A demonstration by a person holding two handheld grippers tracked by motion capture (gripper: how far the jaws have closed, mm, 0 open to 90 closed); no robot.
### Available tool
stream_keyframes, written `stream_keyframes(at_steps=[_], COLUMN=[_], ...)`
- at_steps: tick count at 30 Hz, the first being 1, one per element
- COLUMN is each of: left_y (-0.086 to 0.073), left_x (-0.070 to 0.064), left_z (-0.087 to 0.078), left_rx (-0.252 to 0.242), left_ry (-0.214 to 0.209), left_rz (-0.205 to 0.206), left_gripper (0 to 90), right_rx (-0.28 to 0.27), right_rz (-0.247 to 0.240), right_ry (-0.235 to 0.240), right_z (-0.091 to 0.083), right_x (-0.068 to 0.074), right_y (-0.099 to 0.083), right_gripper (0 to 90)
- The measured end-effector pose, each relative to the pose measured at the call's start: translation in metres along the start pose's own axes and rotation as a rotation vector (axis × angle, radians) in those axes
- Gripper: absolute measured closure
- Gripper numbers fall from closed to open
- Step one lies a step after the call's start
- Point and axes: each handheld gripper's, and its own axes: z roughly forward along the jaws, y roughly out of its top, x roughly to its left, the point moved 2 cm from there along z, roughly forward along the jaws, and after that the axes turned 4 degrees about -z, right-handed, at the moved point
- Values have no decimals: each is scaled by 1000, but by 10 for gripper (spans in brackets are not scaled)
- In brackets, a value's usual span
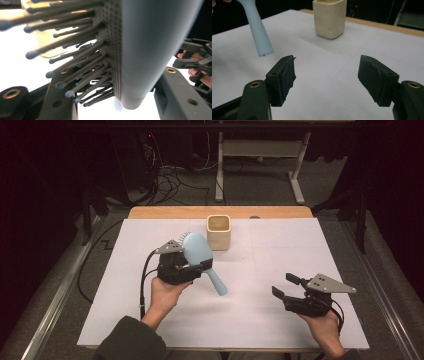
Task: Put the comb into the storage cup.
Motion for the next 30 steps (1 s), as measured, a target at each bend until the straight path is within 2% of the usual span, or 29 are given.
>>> stream_keyframes(at_steps=[5,11,12,13,14,17,21,24,30], left_y=[4,12,14,17,19,25,29,33,39], left_x=[1,1,1,1,2,2,5,6,11], left_z=[-4,-8,-9,-10,-11,-13,-11,-8,-6], left_rx=[-14,-26,-31,-40,-49,-72,-68,-65,-70], left_ry=[5,17,20,27,29,28,36,49,55], left_rz=[0,8,8,8,7,-4,-9,0,-16], left_gripper=[536,536,536,536,536,535,535,536,536], right_rx=[0,24,16,-1,4,-9,-1,0,-14], right_rz=[16,44,61,93,115,109,92,103,104], right_ry=[-19,-30,-30,-54,-85,-101,-107,-109,-112], right_z=[-3,-7,-8,-8,-9,-12,-14,-16,-22], right_x=[-5,-9,-10,-11,-12,-15,-15,-16,-16], right_y=[-7,-23,-26,-27,-29,-33,-42,-45,-50], right_gripper=[297,289,286,292,292,288,279,272,258])
